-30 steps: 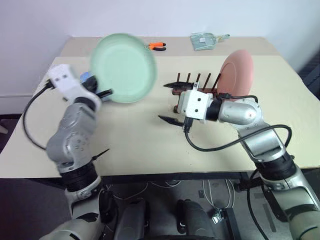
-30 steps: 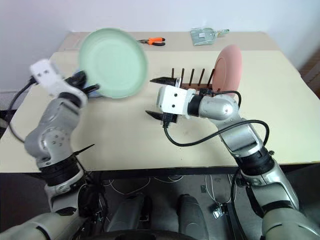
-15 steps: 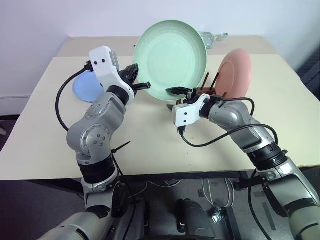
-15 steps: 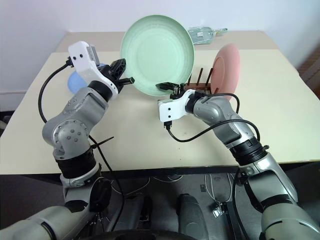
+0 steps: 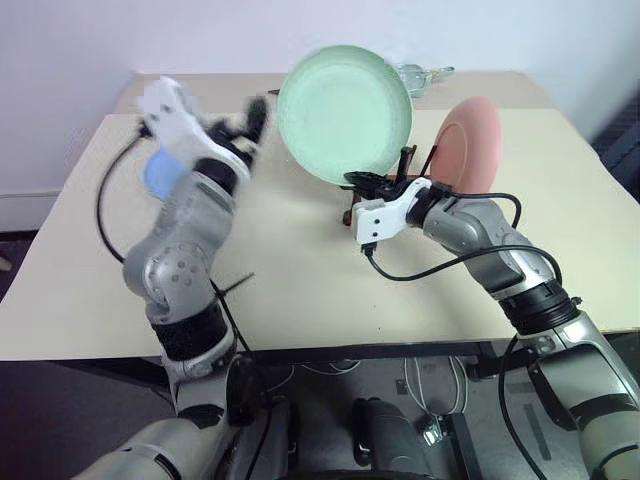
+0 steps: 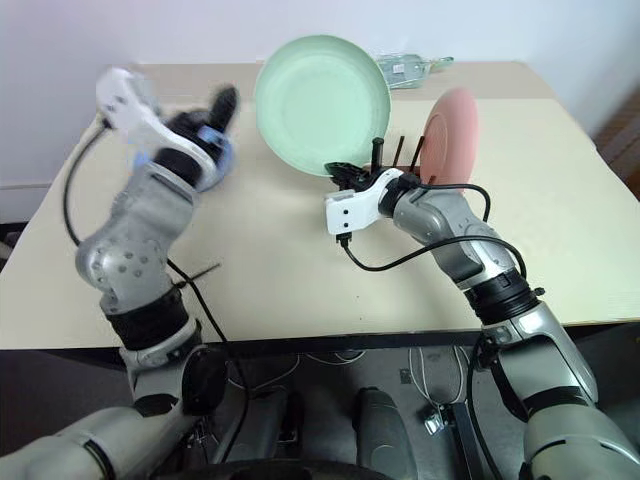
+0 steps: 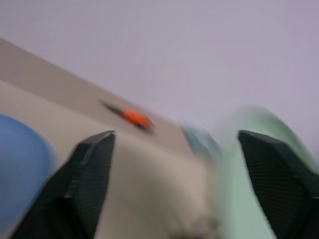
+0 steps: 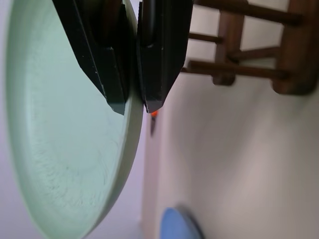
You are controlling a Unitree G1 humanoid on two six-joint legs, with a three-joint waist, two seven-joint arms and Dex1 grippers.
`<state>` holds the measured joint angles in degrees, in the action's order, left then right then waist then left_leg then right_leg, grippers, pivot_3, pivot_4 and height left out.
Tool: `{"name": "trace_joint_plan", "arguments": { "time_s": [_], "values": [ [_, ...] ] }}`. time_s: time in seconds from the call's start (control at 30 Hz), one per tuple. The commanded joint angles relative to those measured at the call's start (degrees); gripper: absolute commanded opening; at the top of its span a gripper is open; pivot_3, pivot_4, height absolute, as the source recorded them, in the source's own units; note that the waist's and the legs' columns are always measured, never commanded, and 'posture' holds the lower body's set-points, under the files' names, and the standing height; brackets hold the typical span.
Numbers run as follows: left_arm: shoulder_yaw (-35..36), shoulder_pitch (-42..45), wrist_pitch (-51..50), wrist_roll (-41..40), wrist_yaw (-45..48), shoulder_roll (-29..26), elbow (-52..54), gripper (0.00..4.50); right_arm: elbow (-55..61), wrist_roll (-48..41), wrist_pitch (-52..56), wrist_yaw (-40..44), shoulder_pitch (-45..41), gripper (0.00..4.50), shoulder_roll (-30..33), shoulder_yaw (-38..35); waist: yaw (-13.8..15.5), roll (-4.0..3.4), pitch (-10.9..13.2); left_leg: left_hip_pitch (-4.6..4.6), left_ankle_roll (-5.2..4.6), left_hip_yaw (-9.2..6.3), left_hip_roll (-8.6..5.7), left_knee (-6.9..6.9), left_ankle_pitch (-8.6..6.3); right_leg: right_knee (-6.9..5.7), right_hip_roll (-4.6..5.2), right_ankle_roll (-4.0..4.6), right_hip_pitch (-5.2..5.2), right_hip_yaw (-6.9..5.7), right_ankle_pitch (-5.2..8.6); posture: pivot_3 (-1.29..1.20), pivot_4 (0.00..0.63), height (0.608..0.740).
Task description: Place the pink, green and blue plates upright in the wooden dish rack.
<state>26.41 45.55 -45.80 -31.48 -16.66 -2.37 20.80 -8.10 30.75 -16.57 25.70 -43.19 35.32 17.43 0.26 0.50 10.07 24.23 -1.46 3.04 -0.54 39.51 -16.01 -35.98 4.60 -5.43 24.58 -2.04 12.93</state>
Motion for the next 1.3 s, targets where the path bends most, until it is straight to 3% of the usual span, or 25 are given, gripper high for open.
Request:
{"name": "trace_joint_plan", "arguments": {
  "time_s": [0.03,0.1,0.2,0.3,0.4,0.67,1.27,1.3],
  "values": [
    [-7.19,-4.99,4.67,8.46,7.06,-10.28,-1.18,3.89,4.62,-17.27,7.1,4.79,-1.51,0.0,-2.89,-9.67,-0.03,0.01,0.0,-0.04,0.02,0.01,0.0,-0.11,0.02,0.01,-0.01,0.0,0.0,0.01,0.0,0.0,0.15,0.74],
    [-14.64,-10.68,7.25,11.67,15.16,-16.5,-1.61,3.89,9.33,-32.22,18.59,9.77,-1.3,0.0,-6.12,-15.55,-0.06,-0.02,-0.01,-0.1,0.05,0.07,0.01,-0.28,0.04,-0.01,-0.03,0.0,-0.01,0.03,0.0,0.0,0.15,0.74],
    [-22.03,-17.91,12.32,12.85,25.48,-20.8,-1.14,3.89,15.6,-49.38,36.83,10.32,-2.37,0.0,-9.67,-23.38,0.54,-0.02,-0.01,-0.1,0.03,0.04,0.04,-0.3,0.03,-0.04,0.04,0.01,-0.09,0.0,0.0,0.0,0.15,0.74],
    [-26.81,-23.63,15.41,12.67,33.39,-22.67,0.17,3.89,19.62,-61.67,51.28,6.58,-3.01,0.0,-11.54,-29.42,0.43,-0.02,-0.01,-0.07,-0.03,0.0,0.0,-0.29,-0.04,0.03,0.39,0.04,-0.07,0.0,-0.01,0.0,0.15,0.74],
    [-29.19,-27.65,16.39,10.93,38.71,-22.78,1.72,3.89,22.02,-68.09,59.99,3.41,-2.32,0.0,-11.89,-31.95,0.05,-0.06,-0.02,-0.07,-0.06,-0.03,-0.01,-0.4,-0.09,0.15,0.49,0.14,0.04,0.03,0.03,0.0,0.15,0.74],
    [-28.82,-29.98,15.8,9.9,41.32,-21.1,2.85,3.89,20.54,-74.04,66.41,-1.89,-1.38,0.0,-12.29,-34.89,-0.97,-0.14,-0.04,0.13,-0.27,-0.02,0.0,-0.53,-0.19,-0.04,0.52,0.27,0.41,0.06,0.08,0.0,0.15,0.74],
    [-28.36,-31.31,15.54,10.14,42.59,-21.11,3.17,3.89,5.99,-73.84,67.12,-2.12,-4.43,0.0,-10.56,-36.3,-0.87,-0.14,-0.04,0.13,-0.34,0.02,-0.01,-0.44,-0.18,-0.07,0.4,0.24,0.34,0.03,0.07,0.0,0.15,0.74],
    [-28.31,-31.36,15.51,10.17,42.61,-21.11,3.21,3.94,5.77,-73.43,66.84,-1.7,-4.56,0.35,-10.18,-35.92,-0.88,-0.14,-0.04,0.13,-0.35,0.02,-0.01,-0.44,-0.18,-0.07,0.4,0.24,0.33,0.03,0.07,0.0,0.15,0.74]
  ]
}}
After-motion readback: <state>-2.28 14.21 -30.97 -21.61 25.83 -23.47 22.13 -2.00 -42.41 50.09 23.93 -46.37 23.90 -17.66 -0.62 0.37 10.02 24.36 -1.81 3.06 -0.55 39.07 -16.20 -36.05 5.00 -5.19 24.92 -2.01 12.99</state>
